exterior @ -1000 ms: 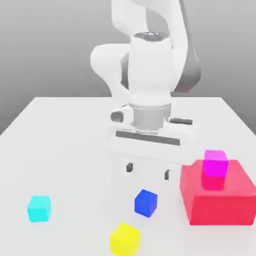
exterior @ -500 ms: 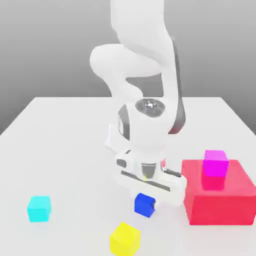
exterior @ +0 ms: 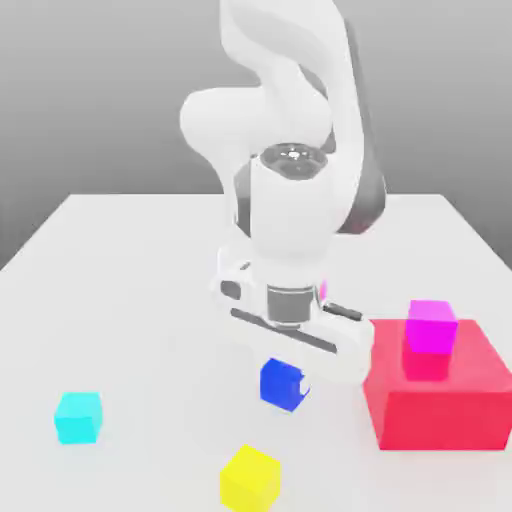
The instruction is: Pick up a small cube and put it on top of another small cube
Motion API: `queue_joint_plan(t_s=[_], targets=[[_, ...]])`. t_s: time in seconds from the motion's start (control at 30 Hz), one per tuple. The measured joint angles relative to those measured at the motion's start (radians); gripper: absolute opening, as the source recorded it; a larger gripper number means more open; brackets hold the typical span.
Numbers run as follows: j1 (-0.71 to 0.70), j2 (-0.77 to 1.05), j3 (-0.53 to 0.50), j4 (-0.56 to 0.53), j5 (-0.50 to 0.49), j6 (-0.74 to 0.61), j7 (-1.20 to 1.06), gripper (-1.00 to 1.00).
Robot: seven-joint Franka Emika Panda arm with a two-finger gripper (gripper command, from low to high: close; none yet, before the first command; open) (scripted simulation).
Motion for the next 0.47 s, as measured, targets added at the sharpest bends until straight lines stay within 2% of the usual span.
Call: queue_joint_plan(t_s=[0.17, 0.33, 0.37, 0.47], targets=[[-0.040, 0.045, -0.023, 0.163, 0.004, -0.116, -0.021, -1.00], [-0.040, 0.197, -0.034, 0.199, -0.015, 0.000, -0.009, -1.00], [-0.039, 0.217, -0.036, 0.201, -0.018, 0.018, -0.007, 1.00], [-0.039, 0.217, -0.036, 0.201, -0.018, 0.018, -0.007, 1.00]])
